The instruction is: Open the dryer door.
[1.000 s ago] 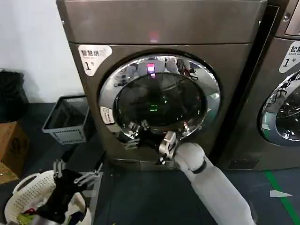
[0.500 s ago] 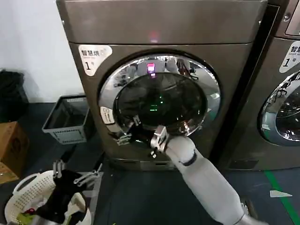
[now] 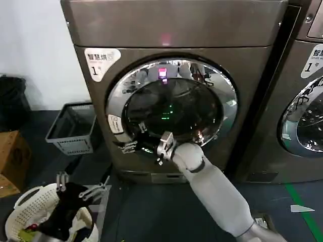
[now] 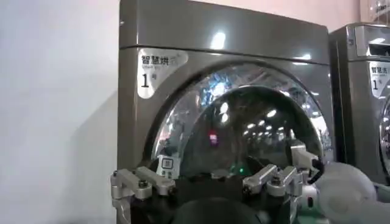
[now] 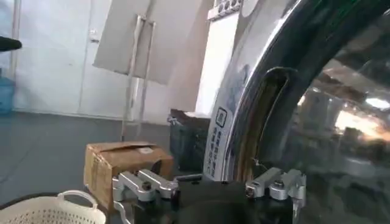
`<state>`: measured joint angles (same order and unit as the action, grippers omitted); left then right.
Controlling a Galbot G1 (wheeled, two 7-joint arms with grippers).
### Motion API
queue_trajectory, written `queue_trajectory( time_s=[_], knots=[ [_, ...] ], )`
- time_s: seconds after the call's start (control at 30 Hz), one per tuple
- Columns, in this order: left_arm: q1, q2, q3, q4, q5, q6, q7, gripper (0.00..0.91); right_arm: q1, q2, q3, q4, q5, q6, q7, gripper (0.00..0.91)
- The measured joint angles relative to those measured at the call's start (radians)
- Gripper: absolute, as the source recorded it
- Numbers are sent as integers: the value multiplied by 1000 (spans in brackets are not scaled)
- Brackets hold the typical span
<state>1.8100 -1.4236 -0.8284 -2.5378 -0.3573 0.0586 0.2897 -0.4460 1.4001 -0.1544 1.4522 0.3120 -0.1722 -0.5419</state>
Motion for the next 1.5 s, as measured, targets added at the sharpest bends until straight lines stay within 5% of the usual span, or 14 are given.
queue_trajectory(
  time_s=[0.57, 1.5],
  knots=[
    [1, 1, -2, -2, 0, -1, 2, 907, 22, 25, 1, -44, 5, 3, -50, 907],
    [-7, 9, -33, 4, -2, 13, 6, 907, -64, -71, 17, 110, 16, 25, -233, 907]
  ],
)
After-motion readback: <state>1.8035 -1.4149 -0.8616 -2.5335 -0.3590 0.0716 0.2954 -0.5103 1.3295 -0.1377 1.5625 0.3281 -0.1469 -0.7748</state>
